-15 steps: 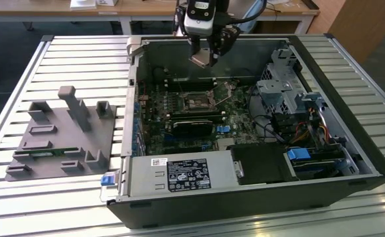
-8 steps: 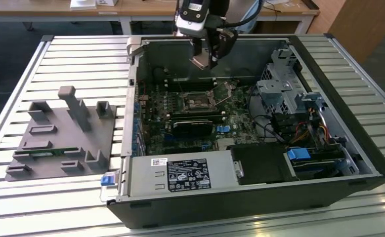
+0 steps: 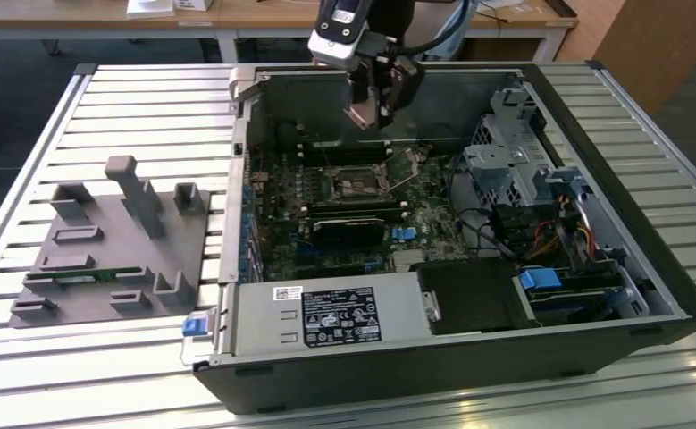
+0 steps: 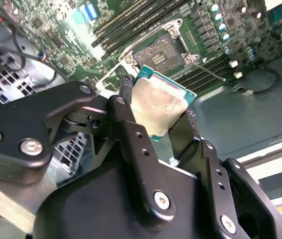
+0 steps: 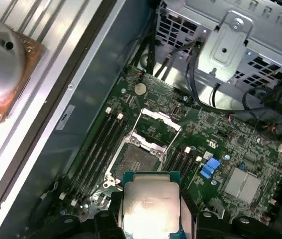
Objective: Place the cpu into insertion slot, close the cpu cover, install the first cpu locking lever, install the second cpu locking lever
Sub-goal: 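Place the cpu into insertion slot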
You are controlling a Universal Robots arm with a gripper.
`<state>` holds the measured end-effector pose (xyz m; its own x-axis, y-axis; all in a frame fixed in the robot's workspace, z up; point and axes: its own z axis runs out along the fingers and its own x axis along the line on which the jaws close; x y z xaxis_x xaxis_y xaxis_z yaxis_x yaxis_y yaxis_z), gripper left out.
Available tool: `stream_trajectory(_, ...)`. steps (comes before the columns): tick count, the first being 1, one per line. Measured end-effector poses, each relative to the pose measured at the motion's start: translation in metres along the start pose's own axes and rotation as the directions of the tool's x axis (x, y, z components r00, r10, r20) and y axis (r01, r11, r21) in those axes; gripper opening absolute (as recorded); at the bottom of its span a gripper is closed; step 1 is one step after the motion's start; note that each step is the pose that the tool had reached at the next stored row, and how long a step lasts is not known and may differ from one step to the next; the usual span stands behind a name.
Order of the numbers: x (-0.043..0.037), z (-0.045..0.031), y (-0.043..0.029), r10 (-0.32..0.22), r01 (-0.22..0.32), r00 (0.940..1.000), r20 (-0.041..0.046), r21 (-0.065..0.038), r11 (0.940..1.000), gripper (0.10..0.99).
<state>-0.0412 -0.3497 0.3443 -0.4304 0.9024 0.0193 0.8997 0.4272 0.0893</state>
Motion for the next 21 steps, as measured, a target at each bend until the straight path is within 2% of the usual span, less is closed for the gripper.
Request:
stream_trajectory(8,0.0002,0.0070,-0.0008,0.067,-0.066,0.9978,0.0062,-0.001,0.9978,0.541)
stream_trajectory(12,0.0001,0.0114,-0.0011,0.138,-0.138,0.9903,0.0125,-0.003,0.9904,0.541)
stream_trajectory(17,0.0001,0.0156,-0.0015,0.217,-0.217,0.9759,0.0194,-0.006,0.9761,0.541)
stream_trajectory(21,0.0005,0.0179,-0.0026,0.232,-0.232,0.9724,0.0206,-0.007,0.9727,0.541)
